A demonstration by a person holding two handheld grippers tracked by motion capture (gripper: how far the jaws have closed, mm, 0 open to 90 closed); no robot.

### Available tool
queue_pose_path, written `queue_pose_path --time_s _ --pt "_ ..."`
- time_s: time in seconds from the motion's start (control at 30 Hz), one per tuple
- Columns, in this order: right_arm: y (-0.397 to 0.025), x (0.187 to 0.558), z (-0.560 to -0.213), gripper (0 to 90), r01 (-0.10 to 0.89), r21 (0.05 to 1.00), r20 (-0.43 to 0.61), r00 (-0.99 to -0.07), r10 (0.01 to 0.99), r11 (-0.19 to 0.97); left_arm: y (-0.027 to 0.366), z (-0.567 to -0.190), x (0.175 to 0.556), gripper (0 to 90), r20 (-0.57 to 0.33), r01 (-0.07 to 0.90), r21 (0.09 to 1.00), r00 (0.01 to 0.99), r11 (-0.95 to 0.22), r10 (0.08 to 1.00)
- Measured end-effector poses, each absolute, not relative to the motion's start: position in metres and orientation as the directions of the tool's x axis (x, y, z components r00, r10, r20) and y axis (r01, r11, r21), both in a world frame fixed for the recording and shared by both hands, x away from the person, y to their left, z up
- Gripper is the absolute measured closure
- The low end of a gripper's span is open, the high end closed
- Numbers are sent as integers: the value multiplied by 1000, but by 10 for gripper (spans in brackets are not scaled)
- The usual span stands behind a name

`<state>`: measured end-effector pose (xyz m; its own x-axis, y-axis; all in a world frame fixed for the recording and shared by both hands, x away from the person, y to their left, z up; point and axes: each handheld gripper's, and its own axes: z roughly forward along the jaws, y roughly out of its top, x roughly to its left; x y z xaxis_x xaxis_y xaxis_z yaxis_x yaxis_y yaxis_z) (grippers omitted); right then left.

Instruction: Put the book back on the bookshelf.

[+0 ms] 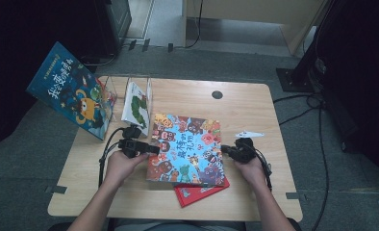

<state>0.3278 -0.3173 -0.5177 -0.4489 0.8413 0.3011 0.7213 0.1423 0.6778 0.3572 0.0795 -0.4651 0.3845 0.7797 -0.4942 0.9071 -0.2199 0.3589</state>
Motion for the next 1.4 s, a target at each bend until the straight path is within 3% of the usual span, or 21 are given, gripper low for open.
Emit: queue_pose_path --time_s 0.1,0.47,0.9,1.03,1.4 --pt "-317 328 -519 900 722 680 317 -448 836 129 79 -460 358 539 -484 908 346 388 -236 785" --pt "-313 328 -519 900 706 692 286 -462 839 153 80 -454 362 549 -620 928 334 349 -166 703" --pt "-306 329 -518 900 699 694 272 -477 836 173 73 -424 372 556 -578 917 327 386 -229 719" --pt "-309 330 -518 900 714 691 347 -464 815 112 70 -411 373 564 -567 908 335 407 -251 717" --pt "-295 329 -519 900 675 721 319 -523 790 156 53 -381 387 646 -613 894 325 448 -310 650"
